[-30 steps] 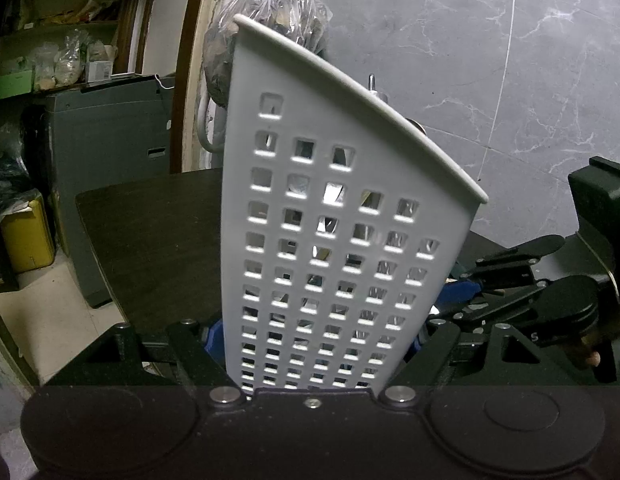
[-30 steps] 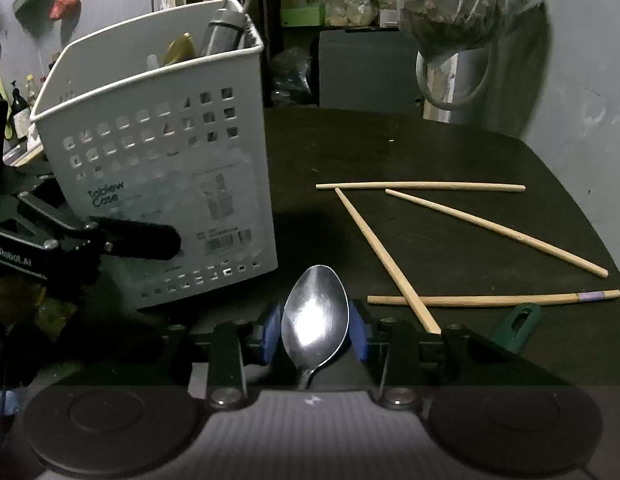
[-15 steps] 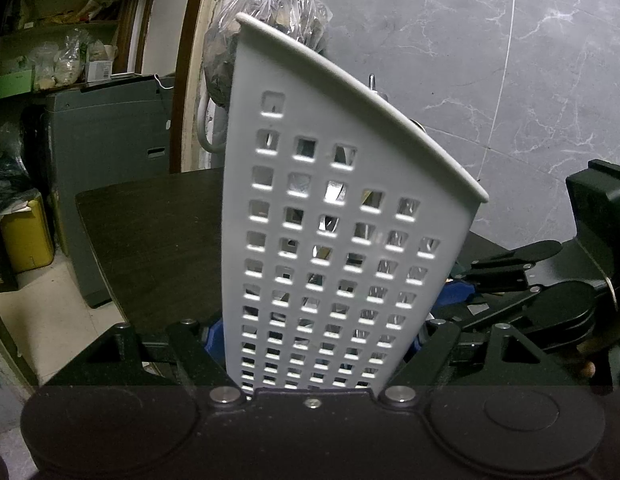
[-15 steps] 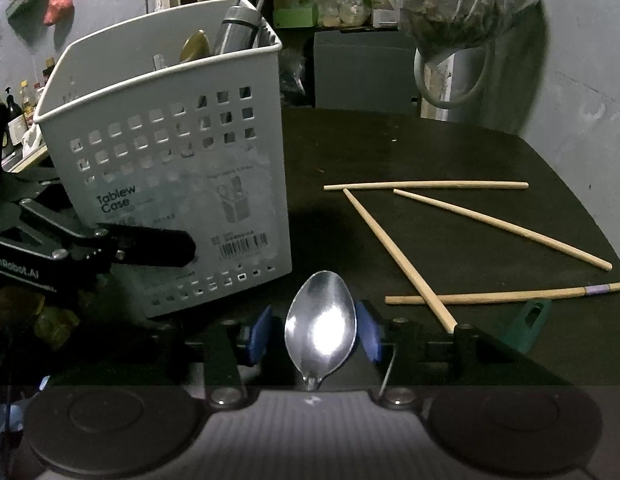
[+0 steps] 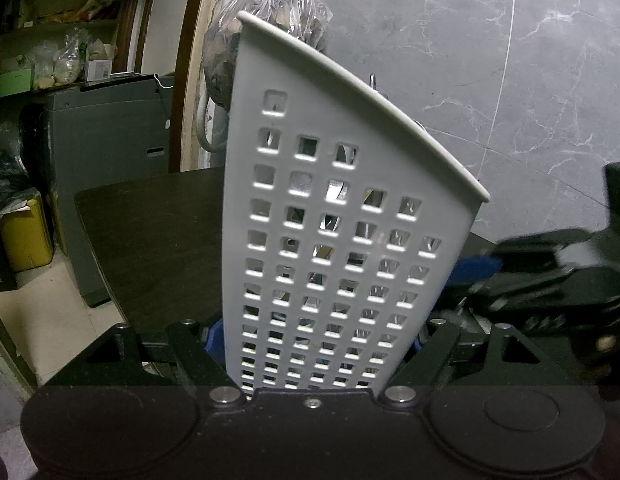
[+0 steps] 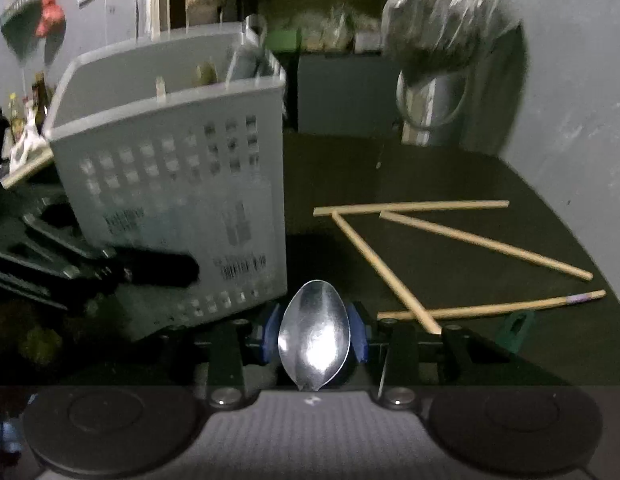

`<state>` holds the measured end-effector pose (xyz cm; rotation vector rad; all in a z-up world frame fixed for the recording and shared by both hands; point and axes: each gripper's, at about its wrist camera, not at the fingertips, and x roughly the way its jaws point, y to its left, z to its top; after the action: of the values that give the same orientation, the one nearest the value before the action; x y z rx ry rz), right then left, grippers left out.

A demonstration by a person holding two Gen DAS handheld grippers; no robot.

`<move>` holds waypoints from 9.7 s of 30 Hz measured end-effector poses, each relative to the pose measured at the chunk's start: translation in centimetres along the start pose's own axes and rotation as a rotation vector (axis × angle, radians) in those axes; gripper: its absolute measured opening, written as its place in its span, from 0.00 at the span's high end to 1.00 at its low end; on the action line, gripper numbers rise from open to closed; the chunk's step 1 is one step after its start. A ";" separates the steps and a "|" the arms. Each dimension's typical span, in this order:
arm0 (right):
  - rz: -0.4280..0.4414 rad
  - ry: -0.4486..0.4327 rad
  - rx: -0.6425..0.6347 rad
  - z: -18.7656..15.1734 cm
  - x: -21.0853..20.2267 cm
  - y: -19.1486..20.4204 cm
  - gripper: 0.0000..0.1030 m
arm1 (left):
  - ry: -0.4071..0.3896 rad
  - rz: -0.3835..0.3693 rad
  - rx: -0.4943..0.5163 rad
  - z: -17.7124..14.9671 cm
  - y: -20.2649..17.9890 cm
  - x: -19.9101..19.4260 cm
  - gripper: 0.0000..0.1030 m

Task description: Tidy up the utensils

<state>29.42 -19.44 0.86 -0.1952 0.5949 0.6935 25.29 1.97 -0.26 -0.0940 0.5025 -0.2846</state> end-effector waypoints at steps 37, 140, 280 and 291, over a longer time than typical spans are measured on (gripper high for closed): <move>-0.109 -0.510 -0.050 5.5 -11.4 3.5 0.61 | 0.003 0.005 -0.002 0.1 -0.1 0.1 0.23; -0.702 0.093 0.414 -5.1 -1.4 -13.5 0.00 | 0.006 -0.001 -0.019 -0.2 0.3 0.2 0.23; -0.114 -0.446 0.068 -0.7 -10.8 2.1 0.82 | 0.006 -0.006 -0.034 -0.1 0.6 0.3 0.22; -0.106 -0.467 0.083 -1.5 -11.6 2.1 0.88 | 0.008 -0.006 -0.036 -0.2 0.8 0.2 0.22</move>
<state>20.29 -24.74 6.36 0.0153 0.1642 0.5842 25.58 2.63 -0.69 -0.1292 0.5149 -0.2817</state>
